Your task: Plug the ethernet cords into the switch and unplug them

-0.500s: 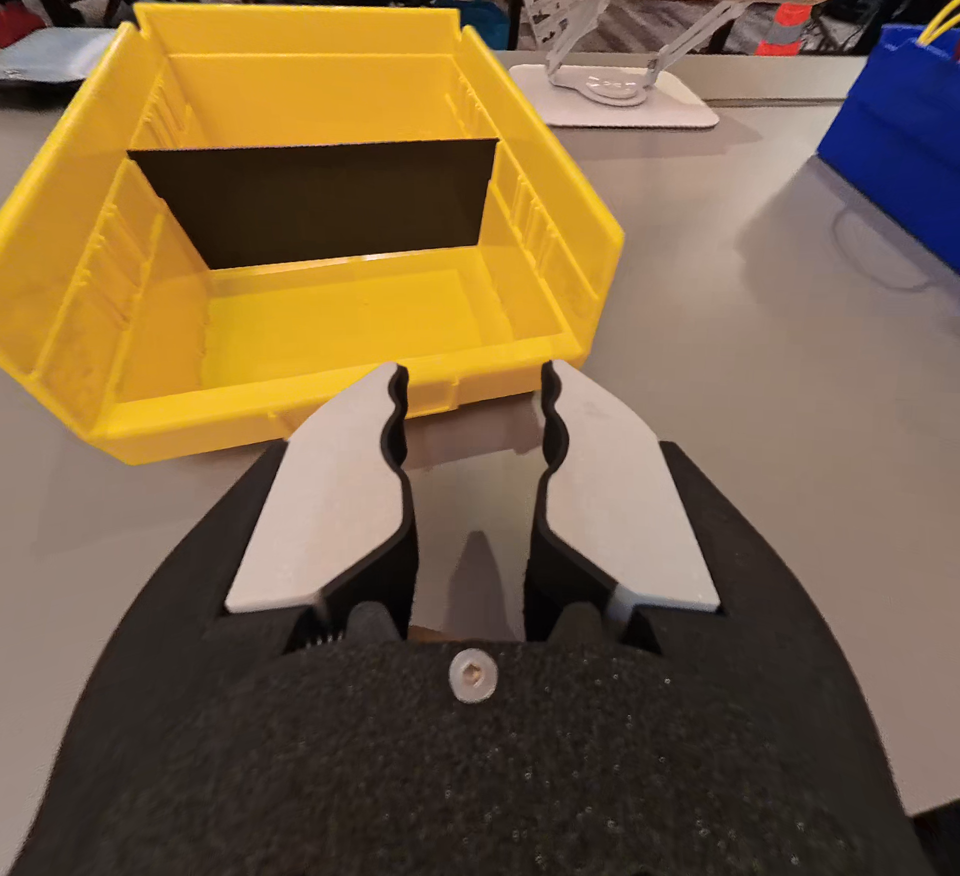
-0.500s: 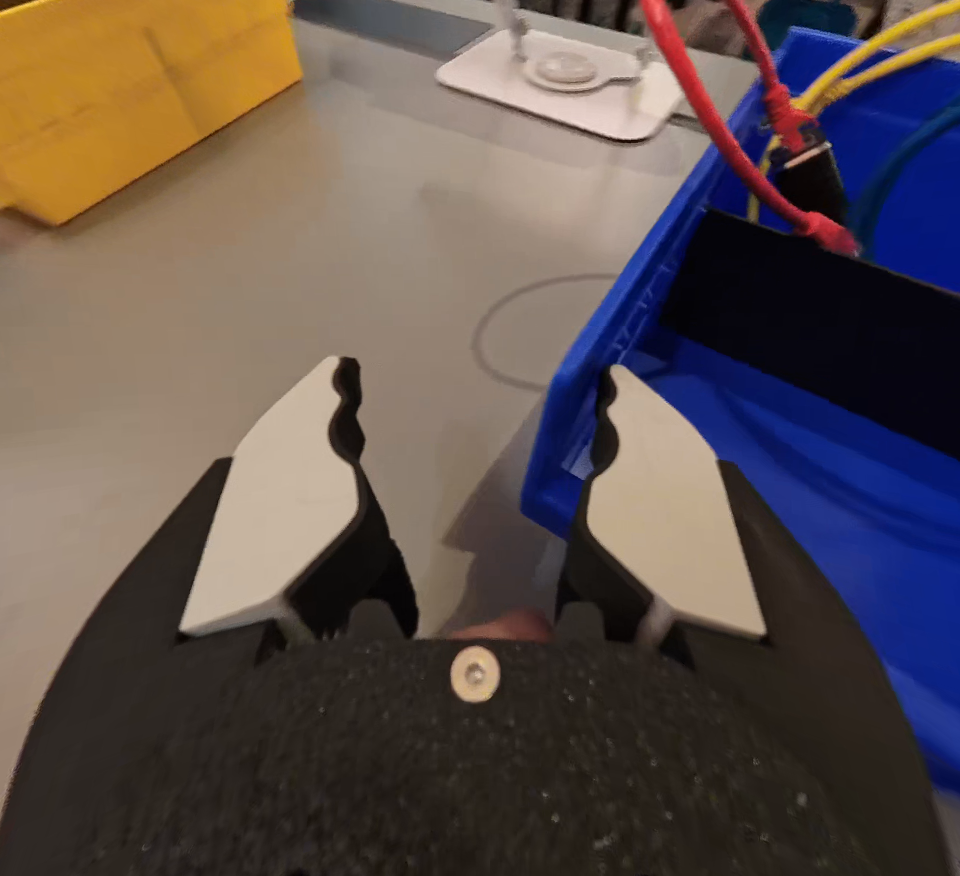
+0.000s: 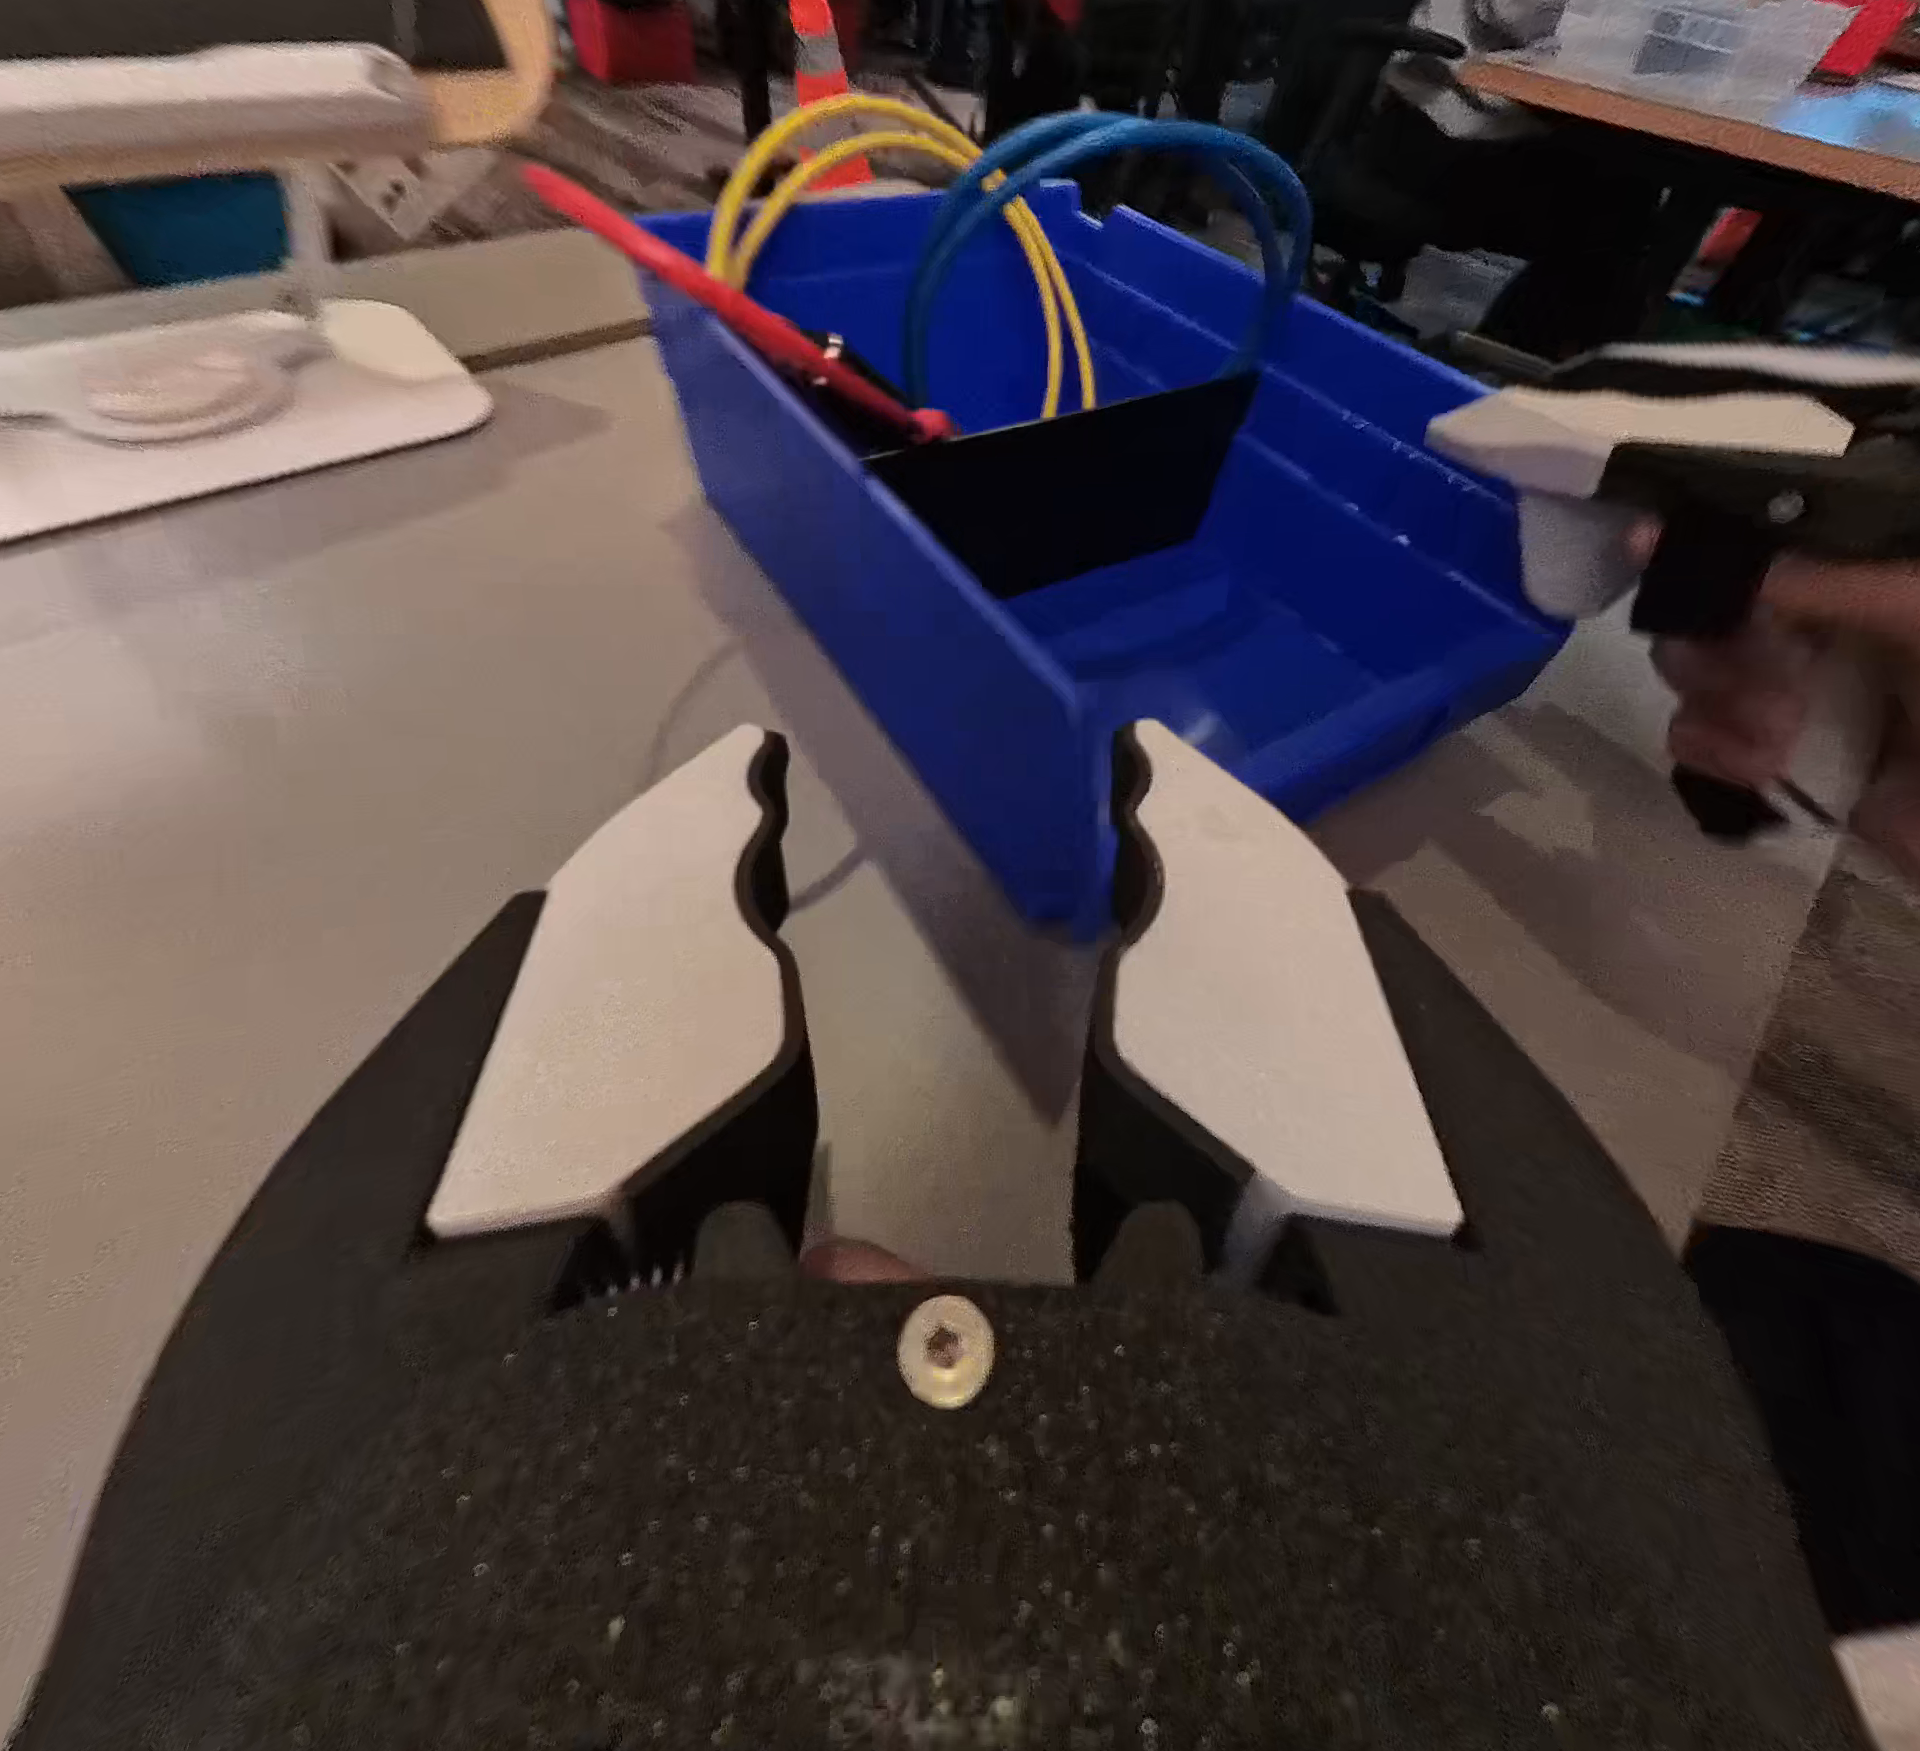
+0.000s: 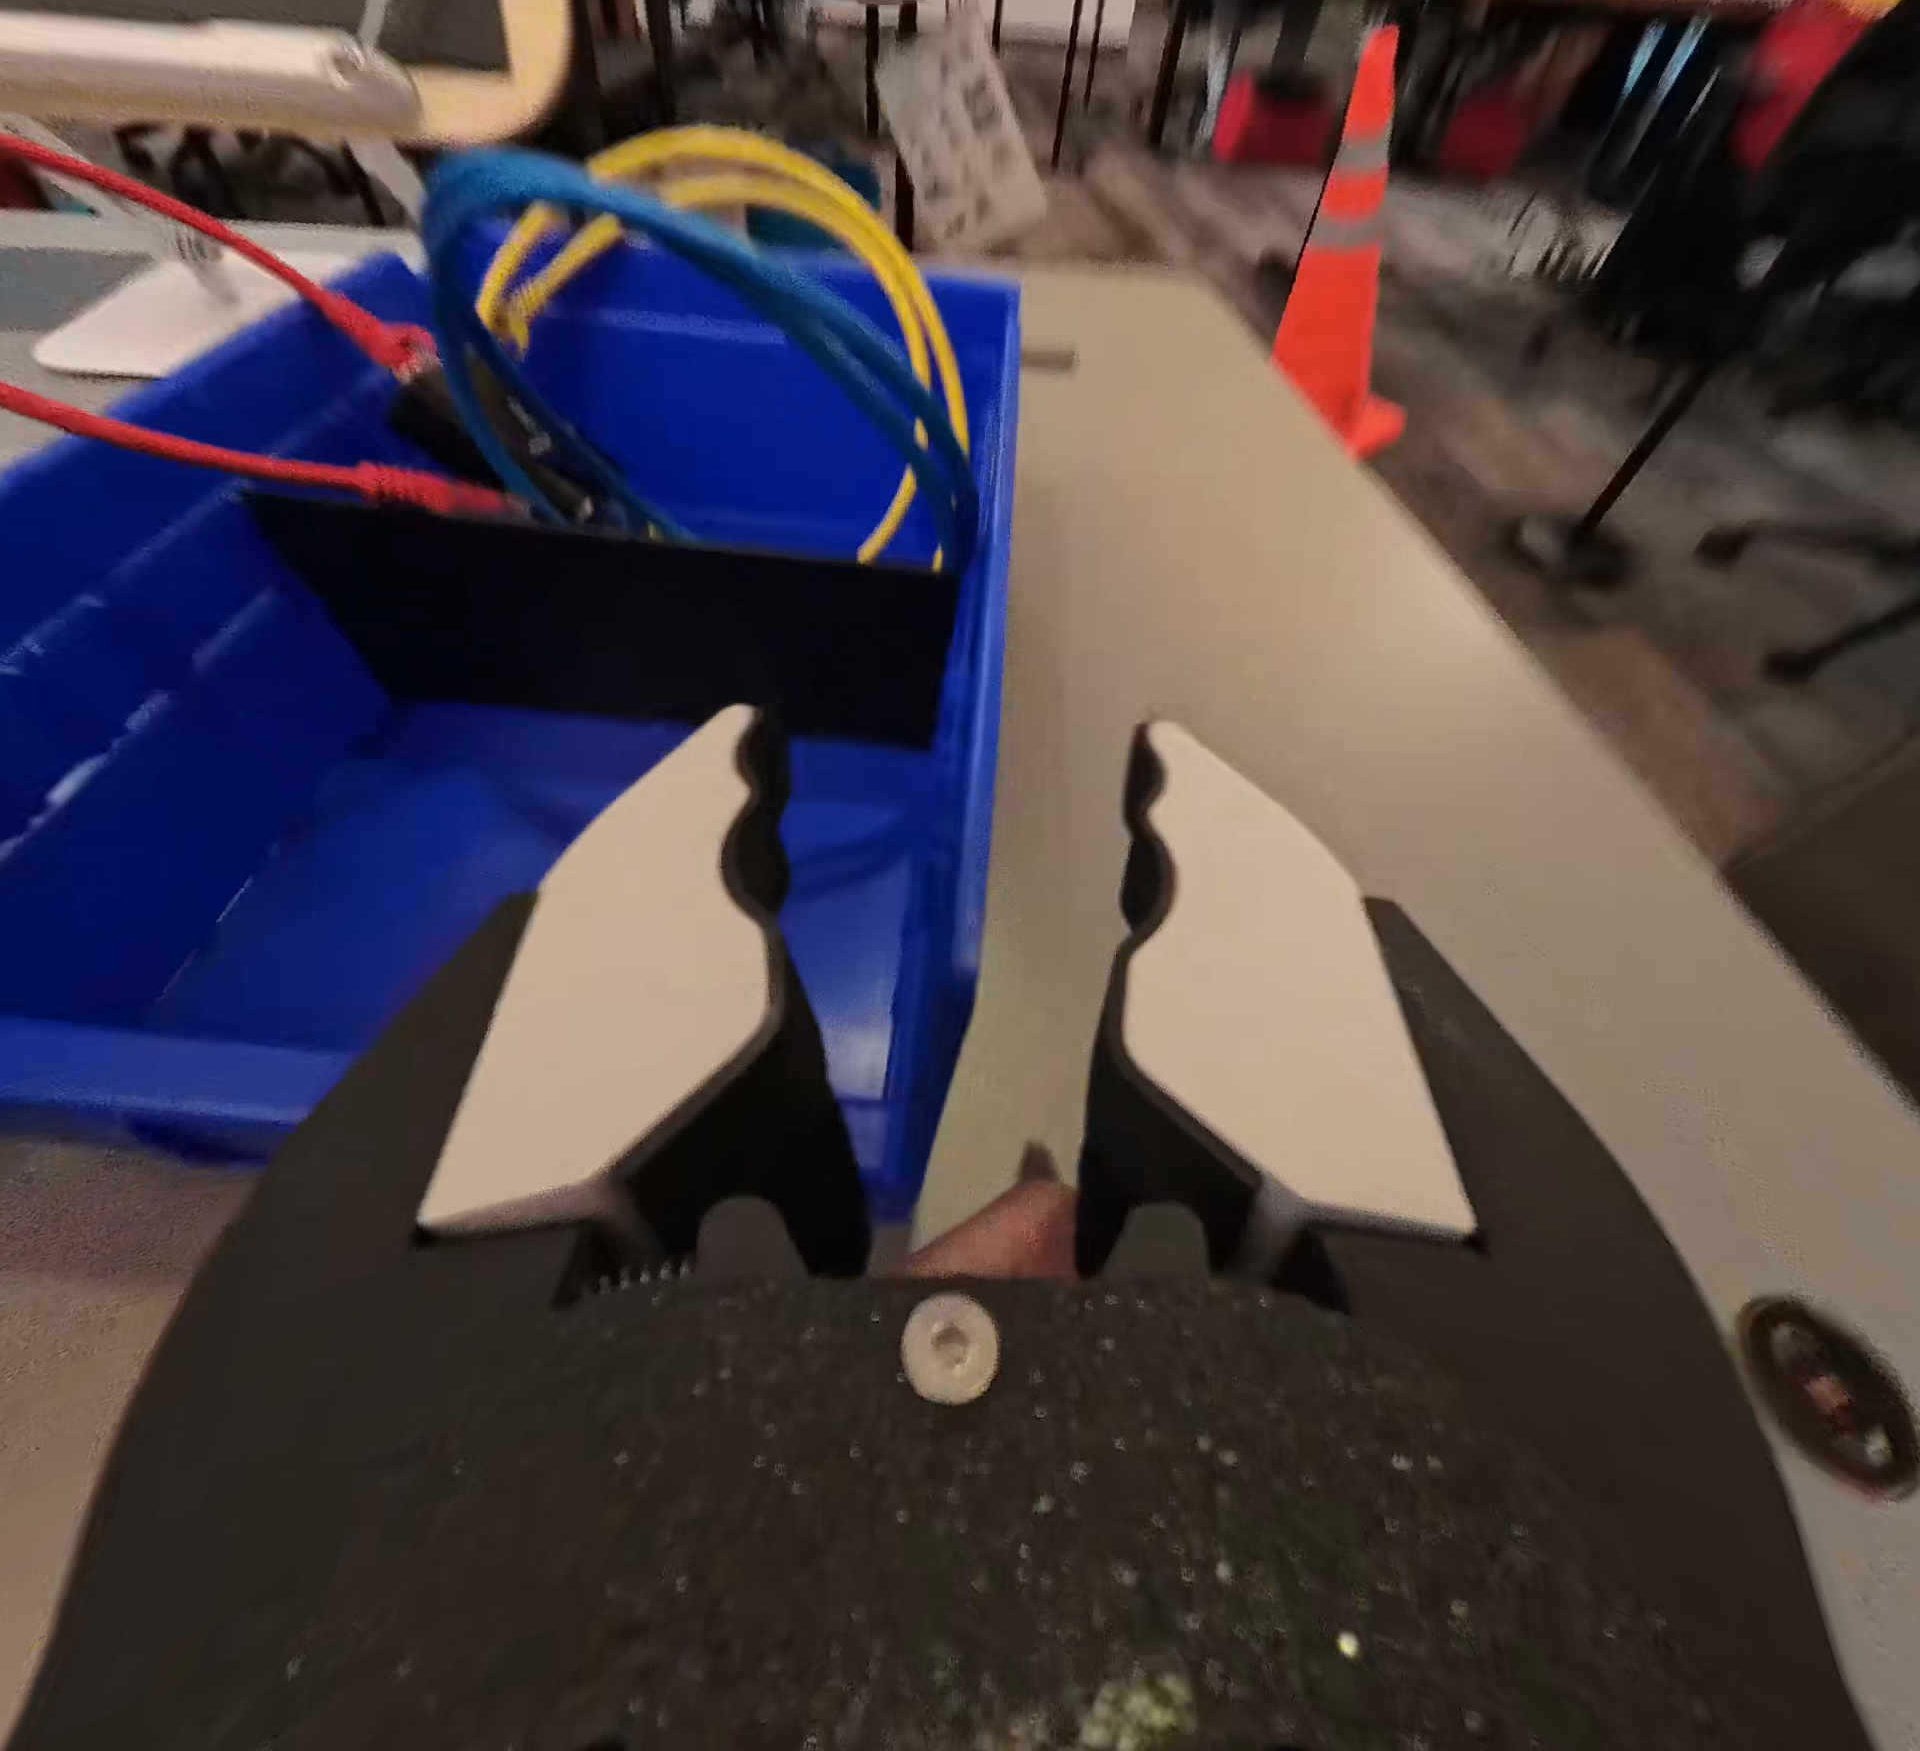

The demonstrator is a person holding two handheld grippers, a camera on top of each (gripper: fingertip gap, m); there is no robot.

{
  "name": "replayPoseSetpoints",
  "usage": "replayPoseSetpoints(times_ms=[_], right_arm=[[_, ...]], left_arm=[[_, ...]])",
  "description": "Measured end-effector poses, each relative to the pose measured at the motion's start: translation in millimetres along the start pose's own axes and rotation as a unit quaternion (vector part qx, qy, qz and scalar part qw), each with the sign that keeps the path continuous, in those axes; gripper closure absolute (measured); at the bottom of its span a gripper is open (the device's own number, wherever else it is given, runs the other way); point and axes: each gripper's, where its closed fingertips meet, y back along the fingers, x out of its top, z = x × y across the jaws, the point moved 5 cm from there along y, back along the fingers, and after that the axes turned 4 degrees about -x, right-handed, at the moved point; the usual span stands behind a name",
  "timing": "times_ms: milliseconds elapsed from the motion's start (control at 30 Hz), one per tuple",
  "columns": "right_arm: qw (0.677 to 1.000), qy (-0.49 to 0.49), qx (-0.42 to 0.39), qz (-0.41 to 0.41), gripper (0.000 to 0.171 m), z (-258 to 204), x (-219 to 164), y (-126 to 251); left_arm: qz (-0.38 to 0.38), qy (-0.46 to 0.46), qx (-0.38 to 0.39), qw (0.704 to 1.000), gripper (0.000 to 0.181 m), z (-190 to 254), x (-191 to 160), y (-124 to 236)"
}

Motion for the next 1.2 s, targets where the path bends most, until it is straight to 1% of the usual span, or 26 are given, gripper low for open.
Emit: replayPoseSetpoints(times_ms=[67, 100, 133, 167, 233, 267, 367, 467, 533, 600, 700, 767, 867, 900, 1000, 1033, 1067, 1133, 1167, 1200], right_arm=[[0.997, -0.046, 0.020, -0.054, 0.123, 1, -18, -8], [0.995, -0.076, 0.040, -0.055, 0.131, -1, -21, -10], [0.991, -0.106, 0.062, -0.054, 0.146, -3, -21, -11], [0.988, -0.125, 0.074, -0.057, 0.153, -5, -21, -13], [0.990, -0.117, 0.061, -0.058, 0.159, -5, -20, -14], [0.990, -0.109, 0.054, -0.064, 0.165, -5, -19, -15], [0.992, -0.095, 0.037, -0.070, 0.166, -16, -17, -17], [0.995, -0.071, 0.039, -0.053, 0.167, -42, -9, -12], [0.996, -0.056, 0.056, -0.033, 0.167, -65, 1, -9], [0.994, -0.049, 0.091, -0.026, 0.167, -95, 9, -10], [0.988, -0.035, 0.147, -0.034, 0.167, -149, 13, -13], [0.983, -0.025, 0.174, -0.043, 0.167, -182, 14, -13], [0.979, -0.016, 0.194, -0.061, 0.167, -217, 9, -17], [0.978, -0.016, 0.195, -0.073, 0.166, -223, 5, -19], [0.978, -0.027, 0.197, -0.070, 0.164, -226, 3, -18], [0.977, -0.023, 0.200, -0.071, 0.162, -224, 2, -17], [0.975, -0.020, 0.212, -0.069, 0.161, -222, 3, -14], [0.968, -0.028, 0.241, -0.056, 0.151, -212, 8, -3], [0.966, -0.030, 0.250, -0.052, 0.152, -206, 11, 4], [0.965, -0.029, 0.255, -0.049, 0.147, -199, 12, 10]], left_arm=[[-0.024, 0.013, 0.001, 1.000, 0.124, 9, 2, -35], [-0.042, 0.026, 0.010, 0.999, 0.128, 10, 0, -49], [-0.063, 0.047, 0.013, 0.997, 0.134, 12, -3, -61], [-0.078, 0.072, 0.030, 0.994, 0.139, 10, -5, -68], [-0.078, 0.093, 0.067, 0.990, 0.153, 1, -4, -73], [-0.083, 0.087, 0.081, 0.989, 0.158, -3, -3, -74], [-0.082, 0.068, 0.128, 0.986, 0.172, -15, -2, -67], [-0.059, 0.067, 0.159, 0.983, 0.175, -32, -2, -44], [-0.043, 0.063, 0.186, 0.980, 0.175, -45, -1, -19], [-0.039, 0.063, 0.218, 0.973, 0.175, -61, -3, 11], [-0.050, 0.078, 0.269, 0.959, 0.175, -91, -12, 56], [-0.056, 0.095, 0.295, 0.949, 0.176, -110, -20, 79], [-0.073, 0.113, 0.308, 0.942, 0.175, -132, -34, 97], [-0.079, 0.117, 0.301, 0.943, 0.175, -136, -37, 98], [-0.086, 0.104, 0.258, 0.957, 0.167, -137, -37, 100], [-0.084, 0.107, 0.228, 0.964, 0.159, -133, -35, 102], [-0.060, 0.124, 0.198, 0.970, 0.152, -127, -30, 110], [0.009, 0.168, 0.152, 0.974, 0.146, -120, -15, 141], [0.021, 0.187, 0.165, 0.968, 0.146, -126, -15, 165], [0.025, 0.198, 0.202, 0.959, 0.143, -140, -18, 191]])
